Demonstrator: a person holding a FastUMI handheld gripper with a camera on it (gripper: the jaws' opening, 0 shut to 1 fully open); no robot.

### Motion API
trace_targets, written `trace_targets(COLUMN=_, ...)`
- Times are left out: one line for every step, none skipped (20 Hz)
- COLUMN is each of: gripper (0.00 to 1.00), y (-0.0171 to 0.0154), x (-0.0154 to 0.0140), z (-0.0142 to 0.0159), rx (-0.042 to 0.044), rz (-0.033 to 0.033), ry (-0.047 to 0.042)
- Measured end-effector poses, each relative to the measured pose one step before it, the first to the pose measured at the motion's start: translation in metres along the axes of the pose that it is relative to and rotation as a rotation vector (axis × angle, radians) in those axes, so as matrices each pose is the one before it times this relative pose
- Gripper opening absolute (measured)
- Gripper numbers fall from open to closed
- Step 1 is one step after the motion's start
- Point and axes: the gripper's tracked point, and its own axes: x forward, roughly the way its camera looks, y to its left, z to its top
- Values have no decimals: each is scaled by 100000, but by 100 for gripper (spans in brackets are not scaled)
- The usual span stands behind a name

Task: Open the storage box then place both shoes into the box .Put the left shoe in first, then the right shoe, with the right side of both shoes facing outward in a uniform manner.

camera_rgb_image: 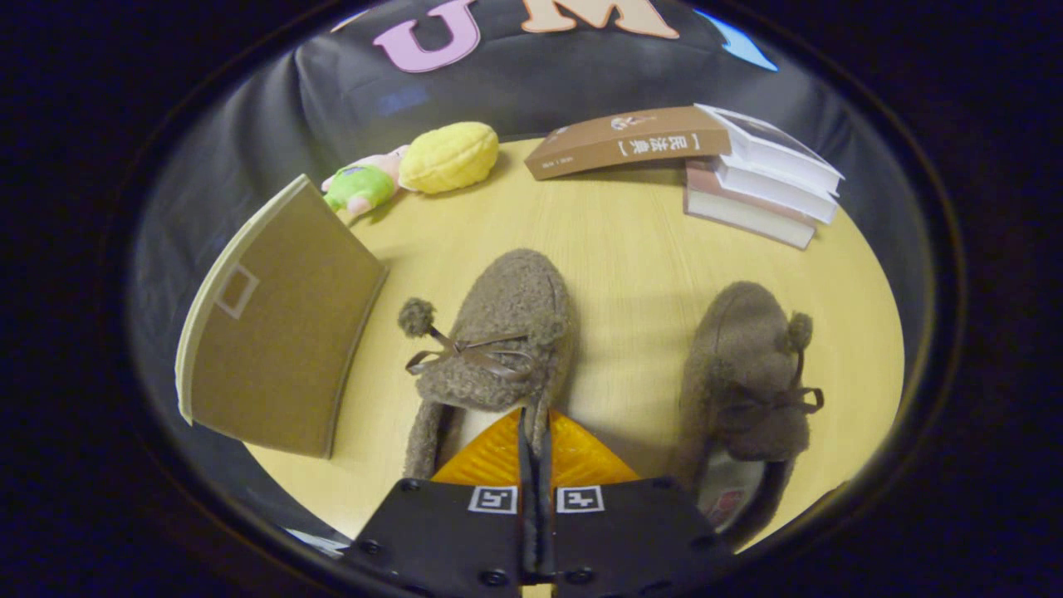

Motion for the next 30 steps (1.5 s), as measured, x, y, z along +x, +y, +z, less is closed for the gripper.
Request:
trace_targets(gripper=4, y=195, x=-183, z=449, rx=1866, rz=69, ry=761)
trace_targets(gripper=4, y=132, x=-225, z=257, rx=2481, rz=1195, ry=442)
trace_targets(gripper=3, y=557, x=-447, z=191, rx=3755, rz=1531, ry=-544)
trace_targets(gripper=3, y=499, x=-510, z=124, rx=2878, rz=1466, ry=583)
trace_targets(gripper=3, y=537, x=-261, z=193, rx=1870, rz=1683, ry=-144)
trace_targets(gripper=3, y=523, x=-370, z=281, rx=1248, rz=1259, ry=-410)
trace_targets(gripper=3, y=602, x=-461, z=177, rx=1325, rz=1123, ry=-373)
trace_targets(gripper=3, y=624, x=-494, z=203, rx=1385, rz=1018, ry=-169)
trace_targets(gripper=3, y=605, x=-467, z=356, rx=2196, rz=766, ry=-1029)
trace_targets(gripper=3, y=802, x=-508, z=257, rx=1292, rz=1129, ry=-122)
trace_targets(gripper=3, y=915, x=-505, z=454, rx=506, rz=1249, ry=-1181)
trace_targets(gripper=3, y=993, x=-666, z=449, rx=-176, rz=1117, ry=-1171)
trace_targets(gripper=3, y=1127, x=-688, z=418, rx=247, rz=1328, ry=-1120)
trace_targets(gripper=3, y=1087, x=-428, z=717, rx=887, rz=1299, ry=-1980)
trace_targets(gripper=3, y=1327, x=-512, z=665, rx=687, rz=1566, ry=-1311)
trace_targets(gripper=3, y=1309, x=-508, z=686, rx=1279, rz=1194, ry=-1750)
trace_targets(gripper=3, y=1340, x=-612, z=633, rx=699, rz=1069, ry=-1839)
trace_targets(gripper=3, y=1371, x=-453, z=721, rx=293, rz=900, ry=-2086)
trace_targets(gripper=3, y=1269, x=-282, z=626, rx=4, rz=590, ry=-1909)
trace_targets(gripper=3, y=1347, x=-67, z=432, rx=-138, rz=961, ry=-935)
trace_targets(gripper=3, y=1239, x=-15, z=217, rx=500, rz=1049, ry=-1208)
trace_targets(gripper=3, y=1258, x=114, z=90, rx=369, rz=1105, ry=-289)
trace_targets(gripper=3, y=1478, x=241, z=-40, rx=81, rz=1131, ry=-479)
trace_targets(gripper=3, y=1027, x=231, z=10, rx=-141, rz=635, ry=-910)
trace_targets(gripper=3, y=1076, x=238, z=-350, rx=-480, rz=636, ry=213)
trace_targets(gripper=3, y=1024, x=249, z=-275, rx=210, rz=642, ry=308)
trace_targets(gripper=3, y=1193, x=337, z=-301, rx=274, rz=817, ry=49)
trace_targets(gripper=3, y=1078, x=308, z=-306, rx=-302, rz=865, ry=568)
trace_targets(gripper=3, y=985, x=412, z=-317, rx=-437, rz=368, ry=485)
trace_targets(gripper=3, y=793, x=423, z=-278, rx=-615, rz=124, ry=169)
